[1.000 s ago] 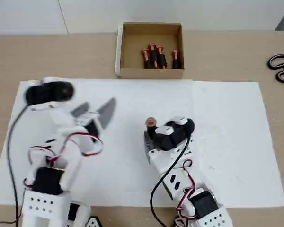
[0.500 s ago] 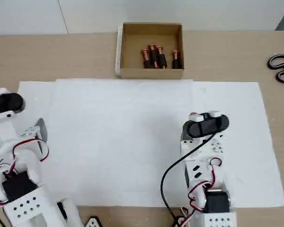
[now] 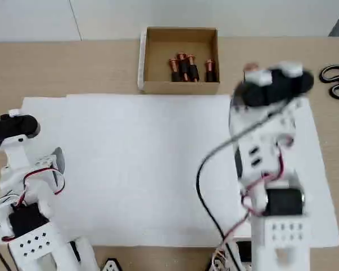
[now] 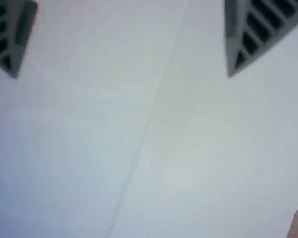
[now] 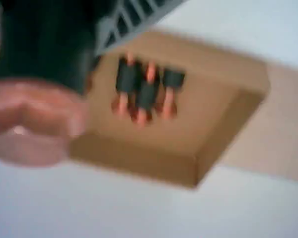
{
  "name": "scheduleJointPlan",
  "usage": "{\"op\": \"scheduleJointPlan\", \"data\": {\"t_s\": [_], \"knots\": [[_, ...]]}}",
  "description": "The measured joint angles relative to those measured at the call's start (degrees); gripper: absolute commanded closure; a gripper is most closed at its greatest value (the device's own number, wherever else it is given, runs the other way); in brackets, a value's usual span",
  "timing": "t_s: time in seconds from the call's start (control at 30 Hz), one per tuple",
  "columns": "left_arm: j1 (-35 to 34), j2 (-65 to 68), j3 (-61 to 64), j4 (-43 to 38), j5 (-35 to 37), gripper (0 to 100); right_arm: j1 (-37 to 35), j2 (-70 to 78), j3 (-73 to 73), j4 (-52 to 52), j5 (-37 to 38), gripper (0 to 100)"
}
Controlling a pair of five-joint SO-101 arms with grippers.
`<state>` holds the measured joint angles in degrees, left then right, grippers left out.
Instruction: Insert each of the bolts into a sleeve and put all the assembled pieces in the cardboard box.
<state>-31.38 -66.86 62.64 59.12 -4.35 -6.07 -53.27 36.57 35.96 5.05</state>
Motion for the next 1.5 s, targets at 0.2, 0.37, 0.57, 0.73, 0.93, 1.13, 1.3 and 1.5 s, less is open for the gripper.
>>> {"op": "scheduleJointPlan", "data": {"t_s": [0.2, 0.37, 0.57, 0.73, 0.93, 1.13, 1.3, 1.5], "knots": [[0.00, 0.00, 0.00, 2.20, 2.64, 75, -3.87, 32.62, -22.77, -4.22, 0.00, 99.5], [0.00, 0.00, 0.00, 2.29, 2.81, 75, -6.59, 53.10, -38.33, -4.57, 0.00, 99.5], [0.00, 0.00, 0.09, 4.84, 2.81, 75, -10.99, 70.15, -52.40, -4.84, 0.00, 99.5], [0.00, 0.00, 0.09, 6.86, 2.81, 75, -11.87, 82.20, -61.89, -8.18, -4.04, 99.5], [0.00, 0.00, 0.09, 7.03, 2.81, 75, -12.31, 94.24, -71.38, -8.97, -5.80, 99.5], [0.00, 0.00, 0.09, 7.03, 2.81, 75, -12.75, 102.59, -78.51, -9.05, -5.98, 99.5], [0.00, 0.00, 0.09, 7.03, 2.81, 75, -15.38, 108.04, -83.43, -9.14, -5.98, 99.4], [0.00, 0.00, 0.09, 7.03, 2.81, 75, -15.91, 113.49, -87.47, -9.14, -5.98, 90.1]]}}
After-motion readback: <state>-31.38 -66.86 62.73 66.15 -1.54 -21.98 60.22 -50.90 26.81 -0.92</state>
